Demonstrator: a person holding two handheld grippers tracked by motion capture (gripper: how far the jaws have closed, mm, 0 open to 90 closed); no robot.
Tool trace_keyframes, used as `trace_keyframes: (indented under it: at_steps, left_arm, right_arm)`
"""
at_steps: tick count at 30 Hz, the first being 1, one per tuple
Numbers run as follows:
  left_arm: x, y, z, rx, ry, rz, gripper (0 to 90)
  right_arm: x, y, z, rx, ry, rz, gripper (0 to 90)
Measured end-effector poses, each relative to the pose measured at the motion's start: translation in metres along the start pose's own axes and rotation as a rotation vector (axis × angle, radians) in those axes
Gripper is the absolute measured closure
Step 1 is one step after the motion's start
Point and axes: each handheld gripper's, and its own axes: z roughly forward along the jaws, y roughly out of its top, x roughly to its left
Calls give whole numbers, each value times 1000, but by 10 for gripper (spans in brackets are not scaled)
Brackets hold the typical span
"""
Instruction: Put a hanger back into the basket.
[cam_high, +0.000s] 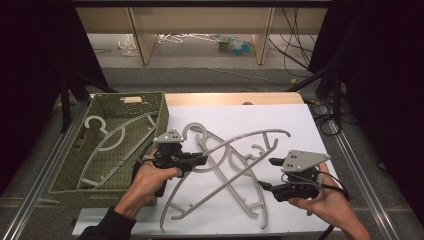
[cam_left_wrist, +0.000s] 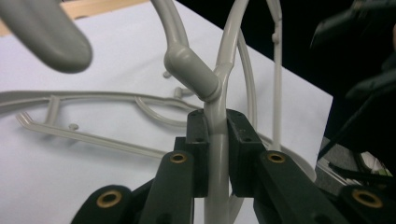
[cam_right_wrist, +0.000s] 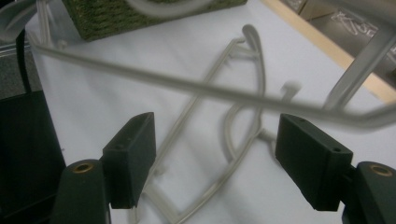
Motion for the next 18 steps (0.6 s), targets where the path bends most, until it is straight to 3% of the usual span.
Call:
trace_keyframes:
  at_steps: [3, 9, 14, 18]
  left_arm:
    - [3, 6, -9, -22, 14, -21, 803]
    - [7, 17, -26, -39, -16, -56, 803]
    - [14, 29, -40, -53, -37, -93, 803]
    - [20, 38, -54, -78, -22, -102, 803]
  right_arm:
    - [4, -12, 4, 21, 17, 34, 292]
    - [2, -42, 17, 33, 23, 115, 268]
    - [0, -46, 22, 29, 16, 127, 252]
    - [-1, -50, 27, 34, 17, 139, 234]
